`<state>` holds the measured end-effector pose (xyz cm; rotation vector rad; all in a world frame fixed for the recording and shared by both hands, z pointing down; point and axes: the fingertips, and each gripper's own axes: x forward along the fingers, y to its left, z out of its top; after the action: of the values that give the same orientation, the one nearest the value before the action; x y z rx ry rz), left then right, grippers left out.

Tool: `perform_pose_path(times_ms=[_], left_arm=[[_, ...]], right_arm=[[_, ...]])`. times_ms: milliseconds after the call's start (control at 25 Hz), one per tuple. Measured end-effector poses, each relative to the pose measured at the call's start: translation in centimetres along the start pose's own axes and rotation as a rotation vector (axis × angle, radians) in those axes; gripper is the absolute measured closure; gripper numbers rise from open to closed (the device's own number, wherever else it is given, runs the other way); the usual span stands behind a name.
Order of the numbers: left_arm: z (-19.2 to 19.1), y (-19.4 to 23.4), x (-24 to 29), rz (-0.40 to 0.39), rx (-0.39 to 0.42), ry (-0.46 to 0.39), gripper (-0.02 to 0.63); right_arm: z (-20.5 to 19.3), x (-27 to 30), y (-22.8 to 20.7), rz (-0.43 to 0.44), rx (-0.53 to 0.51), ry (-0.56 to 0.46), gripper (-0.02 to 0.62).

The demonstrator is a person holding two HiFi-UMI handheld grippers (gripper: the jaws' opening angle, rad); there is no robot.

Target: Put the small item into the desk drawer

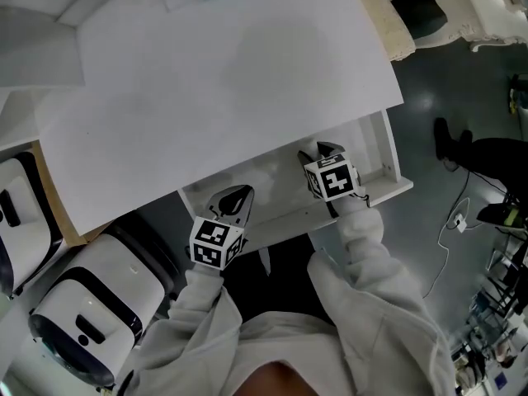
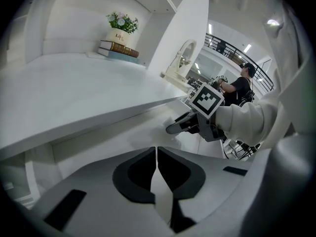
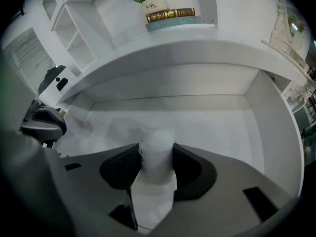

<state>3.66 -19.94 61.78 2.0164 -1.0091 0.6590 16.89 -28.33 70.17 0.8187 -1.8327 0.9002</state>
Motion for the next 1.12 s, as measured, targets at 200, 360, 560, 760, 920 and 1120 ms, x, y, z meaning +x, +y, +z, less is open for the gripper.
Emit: perform_pose_path(times_ms=[200, 360, 560, 760, 920, 1120], left_arm=[[-0.5, 0.2, 0.0, 0.01, -0.021, 0.005, 0.58], [-0.6, 0.2, 0.0, 0.009, -0.016, 0.011, 0.58], [0.1, 0.0, -0.4, -0.004, 0.014, 0.0, 0.58], [0.4, -0.3, -1.4, -0.027, 0.059, -0.011, 0.58], [0.7, -0.6, -2.8, -0.043, 0.1, -0.028, 0.58], [1.7, -0.4, -4.9, -0.061, 0.149, -0.069, 0.58]], right_arm=[[-0.5, 1.1, -0.3, -0.018, -0.022, 0.024, 0.4], [-0.3, 1.1, -0.4, -0.028, -0.018, 0.013, 0.398], [0.3, -0.1, 0.3, -0.037, -0.04, -0.016, 0.307], [1.0, -2.2, 0.7, -0.057, 0.023, -0.086, 0.296], [1.5, -4.4, 2.0, -0.05, 0.084, -0.159, 0.296], [2.0, -7.9, 4.0, -0.074, 0.113, -0.256, 0.296]])
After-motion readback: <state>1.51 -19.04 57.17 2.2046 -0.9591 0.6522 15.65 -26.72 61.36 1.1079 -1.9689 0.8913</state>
